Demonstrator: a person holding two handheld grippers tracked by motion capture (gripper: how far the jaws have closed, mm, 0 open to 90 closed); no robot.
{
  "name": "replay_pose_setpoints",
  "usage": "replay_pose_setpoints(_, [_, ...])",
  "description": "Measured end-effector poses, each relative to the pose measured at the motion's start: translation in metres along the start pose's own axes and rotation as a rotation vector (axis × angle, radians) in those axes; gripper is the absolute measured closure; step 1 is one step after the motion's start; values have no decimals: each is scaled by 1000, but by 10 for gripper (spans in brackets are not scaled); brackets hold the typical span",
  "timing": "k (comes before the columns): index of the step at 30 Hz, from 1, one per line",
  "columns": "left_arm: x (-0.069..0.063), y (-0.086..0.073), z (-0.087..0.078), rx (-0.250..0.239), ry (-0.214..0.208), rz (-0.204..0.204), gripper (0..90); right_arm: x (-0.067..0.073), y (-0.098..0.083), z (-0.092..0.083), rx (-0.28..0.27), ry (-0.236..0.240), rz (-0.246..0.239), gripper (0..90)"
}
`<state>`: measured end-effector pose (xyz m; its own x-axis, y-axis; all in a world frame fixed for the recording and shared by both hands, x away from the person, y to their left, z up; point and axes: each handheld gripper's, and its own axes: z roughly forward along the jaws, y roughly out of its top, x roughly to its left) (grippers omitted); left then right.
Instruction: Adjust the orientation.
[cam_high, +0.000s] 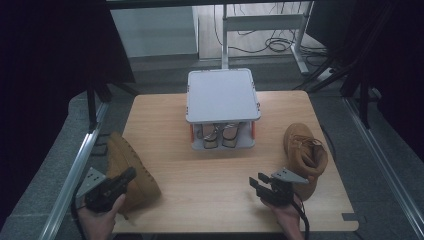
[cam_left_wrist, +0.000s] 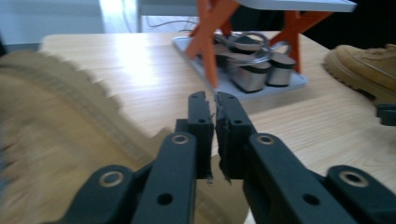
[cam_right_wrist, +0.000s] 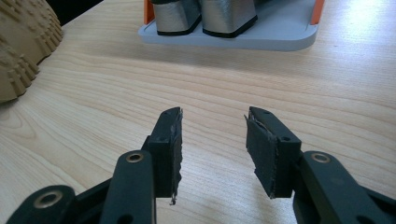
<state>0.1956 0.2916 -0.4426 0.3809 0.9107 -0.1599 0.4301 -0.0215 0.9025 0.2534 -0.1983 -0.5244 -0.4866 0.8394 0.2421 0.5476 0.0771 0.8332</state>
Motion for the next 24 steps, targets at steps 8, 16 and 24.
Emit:
replay_pose_setpoints(8, [28, -25, -36, -11, 71, -70, 892, -1, 0, 0, -5, -9, 14, 553])
replay_pose_setpoints(16, [45, -60, -53, 32, 137, -156, 892, 1, -1, 3, 1, -1, 6, 553])
replay_pose_setpoints(24, [47, -86, -50, 88, 165, -188, 892, -1, -1, 3, 3, -9, 8, 553])
